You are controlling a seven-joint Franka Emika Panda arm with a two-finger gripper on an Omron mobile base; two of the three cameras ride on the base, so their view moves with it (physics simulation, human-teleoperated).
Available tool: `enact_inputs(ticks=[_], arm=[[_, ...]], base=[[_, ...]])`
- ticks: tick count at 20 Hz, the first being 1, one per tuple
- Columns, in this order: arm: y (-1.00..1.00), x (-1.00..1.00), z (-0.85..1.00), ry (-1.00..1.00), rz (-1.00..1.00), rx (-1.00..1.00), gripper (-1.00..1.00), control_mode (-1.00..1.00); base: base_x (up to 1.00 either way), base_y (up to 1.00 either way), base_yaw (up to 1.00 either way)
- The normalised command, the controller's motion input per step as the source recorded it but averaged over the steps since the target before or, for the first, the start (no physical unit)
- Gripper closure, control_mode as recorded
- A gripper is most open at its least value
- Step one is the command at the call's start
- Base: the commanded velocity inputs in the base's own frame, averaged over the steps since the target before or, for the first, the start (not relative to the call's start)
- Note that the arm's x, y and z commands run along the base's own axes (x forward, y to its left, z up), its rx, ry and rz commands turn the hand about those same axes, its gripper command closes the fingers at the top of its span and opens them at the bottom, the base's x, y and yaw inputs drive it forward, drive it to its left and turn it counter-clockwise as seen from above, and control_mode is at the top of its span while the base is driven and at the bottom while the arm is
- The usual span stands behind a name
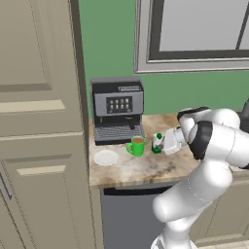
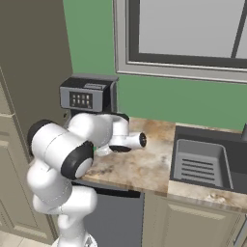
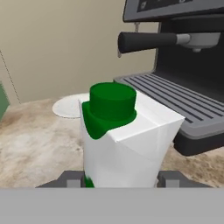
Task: Take a sugar cube from the saucer and place it inside the coffee. Then, grab milk from the fridge and place it next to the coffee on the counter to sweeten the coffee.
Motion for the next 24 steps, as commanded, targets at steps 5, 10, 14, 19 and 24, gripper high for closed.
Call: enact_inputs(ticks=[5, 10, 14, 19, 24], arm=[[0.03, 0.2, -0.17, 0.0, -0.01, 0.0, 1.0, -1.0], [0.0, 0.13, -0.09, 0.0, 0.0, 0.0, -1.0, -1.0], [0.0, 0.07, 0.0, 0.0, 0.0, 0.0, -1.0, -1.0], [-0.02, 0.0, 0.0, -0.01, 0.0, 0.0, -1.0, -1.0], [-0.03, 0.0, 0.02, 0.0, 0.0, 0.0, -1.0, -1.0]], base=[[0.0, 0.0, 0.0], [0.0, 0.0, 0.0], [0.0, 0.0, 0.0], [0.0, 0.0, 0.0], [0.0, 0.0, 0.0]])
